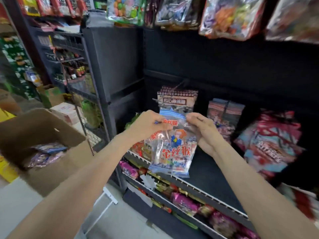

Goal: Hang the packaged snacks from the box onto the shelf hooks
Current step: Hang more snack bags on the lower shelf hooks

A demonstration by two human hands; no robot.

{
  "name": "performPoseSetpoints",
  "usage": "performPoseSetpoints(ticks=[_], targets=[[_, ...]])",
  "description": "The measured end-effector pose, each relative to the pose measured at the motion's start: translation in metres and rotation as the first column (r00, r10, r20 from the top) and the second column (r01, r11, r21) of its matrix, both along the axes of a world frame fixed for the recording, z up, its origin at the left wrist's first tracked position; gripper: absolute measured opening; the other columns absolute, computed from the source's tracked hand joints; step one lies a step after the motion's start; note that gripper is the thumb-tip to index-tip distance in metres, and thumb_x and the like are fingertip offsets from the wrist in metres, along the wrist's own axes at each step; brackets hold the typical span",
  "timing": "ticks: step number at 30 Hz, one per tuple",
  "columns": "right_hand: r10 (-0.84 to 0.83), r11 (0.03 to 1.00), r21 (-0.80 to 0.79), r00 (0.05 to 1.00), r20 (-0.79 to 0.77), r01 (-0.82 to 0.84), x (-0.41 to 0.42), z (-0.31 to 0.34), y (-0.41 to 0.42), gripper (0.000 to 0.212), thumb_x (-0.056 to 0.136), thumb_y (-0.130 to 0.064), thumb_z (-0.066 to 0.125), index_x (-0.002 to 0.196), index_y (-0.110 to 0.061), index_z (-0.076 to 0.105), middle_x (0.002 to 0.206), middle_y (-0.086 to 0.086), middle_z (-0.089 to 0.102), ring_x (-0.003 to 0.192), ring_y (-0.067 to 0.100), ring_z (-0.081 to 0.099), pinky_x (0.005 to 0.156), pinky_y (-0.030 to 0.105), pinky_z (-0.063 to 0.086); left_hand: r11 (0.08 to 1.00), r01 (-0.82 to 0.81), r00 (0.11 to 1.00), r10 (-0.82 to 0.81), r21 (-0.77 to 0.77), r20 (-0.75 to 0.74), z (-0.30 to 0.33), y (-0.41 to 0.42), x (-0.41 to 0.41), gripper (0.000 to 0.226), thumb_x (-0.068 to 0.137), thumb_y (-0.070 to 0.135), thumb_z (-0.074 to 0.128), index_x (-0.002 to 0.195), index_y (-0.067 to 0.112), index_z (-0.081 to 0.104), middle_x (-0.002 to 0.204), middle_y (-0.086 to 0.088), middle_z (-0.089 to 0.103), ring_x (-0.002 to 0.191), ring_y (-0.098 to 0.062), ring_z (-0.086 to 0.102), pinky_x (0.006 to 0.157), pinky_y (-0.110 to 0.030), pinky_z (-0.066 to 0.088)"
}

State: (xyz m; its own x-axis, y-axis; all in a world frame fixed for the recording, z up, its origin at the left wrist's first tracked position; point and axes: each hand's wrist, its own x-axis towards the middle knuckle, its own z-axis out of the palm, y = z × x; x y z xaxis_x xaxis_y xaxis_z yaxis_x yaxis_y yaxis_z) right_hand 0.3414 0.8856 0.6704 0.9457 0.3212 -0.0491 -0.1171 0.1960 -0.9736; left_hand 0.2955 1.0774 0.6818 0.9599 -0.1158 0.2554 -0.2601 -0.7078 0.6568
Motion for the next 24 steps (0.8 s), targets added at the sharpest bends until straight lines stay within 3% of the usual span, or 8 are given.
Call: performPoseSetpoints(ticks=[2, 4, 7, 14, 18, 20, 22, 24], targets=[[-0.051, 0.999, 0.006, 0.999, -0.006, 0.051, -0.001, -0.004, -0.033, 0.012, 0.088, -0.006, 0.062, 0.094, -0.016, 0.064, 0.072, -0.003, 0.068, 0.062, 0.008, 0.064, 0.052, 0.022, 0.053, 0.999, 0.005, 0.999, -0.003, 0.039, -0.043, -0.008, -0.033, 0.009, 0.044, 0.08, 0.046, 0.065, 0.078, 0.003, 0.071, 0.055, -0.01, 0.043, 0.048, -0.006, 0.032, 0.047, -0.02, 0.023], [-0.09, 0.996, -0.004, 0.996, -0.022, 0.09, 0.0, -0.013, -0.061, 0.023, 0.087, -0.005, 0.063, 0.106, -0.019, 0.062, 0.073, -0.003, 0.069, 0.062, 0.007, 0.063, 0.056, 0.022, 0.056, 0.999, -0.01, 0.997, 0.013, 0.042, -0.076, -0.015, -0.061, 0.014, 0.052, 0.079, 0.046, 0.067, 0.073, -0.006, 0.065, 0.054, -0.009, 0.038, 0.043, -0.006, 0.03, 0.045, -0.019, 0.024], [-0.136, 0.99, -0.046, 0.99, -0.047, 0.134, -0.003, -0.021, -0.092, 0.021, 0.085, -0.004, 0.065, 0.106, -0.009, 0.066, 0.077, 0.0, 0.069, 0.063, 0.007, 0.063, 0.064, 0.022, 0.058, 0.999, -0.027, 0.995, 0.03, 0.037, -0.097, -0.025, -0.092, 0.019, 0.051, 0.08, 0.042, 0.068, 0.057, -0.001, 0.053, 0.05, -0.001, 0.031, 0.044, -0.008, 0.026, 0.045, -0.018, 0.024], [-0.288, 0.952, -0.088, 0.956, 0.052, 0.292, 0.012, -0.017, -0.113, 0.006, 0.079, 0.001, 0.071, 0.08, -0.004, 0.07, 0.093, 0.012, 0.069, 0.071, 0.017, 0.066, 0.061, 0.02, 0.056, 0.982, -0.188, 0.982, 0.188, -0.029, -0.01, -0.018, -0.125, 0.032, 0.023, 0.086, 0.027, 0.066, 0.089, 0.006, 0.074, 0.082, 0.002, 0.065, 0.048, 0.007, 0.05, 0.056, -0.013, 0.036], [-0.362, 0.896, -0.203, 0.915, 0.177, 0.394, 0.031, -0.019, -0.104, 0.01, 0.078, 0.0, 0.074, 0.075, -0.009, 0.07, 0.101, 0.005, 0.067, 0.074, 0.018, 0.069, 0.064, 0.025, 0.058, 0.935, -0.321, 0.946, 0.312, 0.148, 0.085, -0.018, -0.127, 0.038, 0.018, 0.088, 0.02, 0.064, 0.092, 0.006, 0.074, 0.094, -0.007, 0.072, 0.086, -0.016, 0.065, 0.081, -0.026, 0.046], [-0.384, 0.872, -0.236, 0.899, 0.211, 0.428, 0.038, -0.019, -0.1, 0.013, 0.079, -0.002, 0.074, 0.073, -0.012, 0.067, 0.102, 0.005, 0.067, 0.068, 0.015, 0.069, 0.064, 0.027, 0.059, 0.899, -0.369, 0.929, 0.346, 0.234, 0.133, -0.017, -0.127, 0.041, 0.019, 0.089, 0.02, 0.063, 0.088, 0.003, 0.073, 0.089, -0.012, 0.071, 0.085, -0.025, 0.066, 0.078, -0.034, 0.053], [-0.381, 0.807, -0.328, 0.858, 0.345, 0.49, 0.038, -0.018, -0.098, 0.012, 0.082, -0.006, 0.071, 0.075, -0.014, 0.065, 0.09, -0.001, 0.066, 0.065, 0.002, 0.063, 0.061, 0.013, 0.053, 0.885, -0.391, 0.919, 0.361, 0.254, 0.156, -0.013, -0.127, 0.044, 0.021, 0.089, 0.02, 0.064, 0.084, 0.001, 0.071, 0.084, -0.013, 0.07, 0.081, -0.027, 0.066, 0.074, -0.04, 0.054], [-0.367, 0.753, -0.365, 0.81, 0.458, 0.548, 0.037, -0.021, -0.099, 0.012, 0.084, -0.008, 0.069, 0.077, -0.017, 0.065, 0.084, -0.007, 0.063, 0.075, 0.001, 0.058, 0.073, 0.013, 0.049, 0.882, -0.404, 0.913, 0.374, 0.244, 0.161, -0.01, -0.127, 0.047, 0.022, 0.088, 0.02, 0.065, 0.081, 0.0, 0.071, 0.081, -0.014, 0.07, 0.078, -0.026, 0.066, 0.073, -0.041, 0.055]])
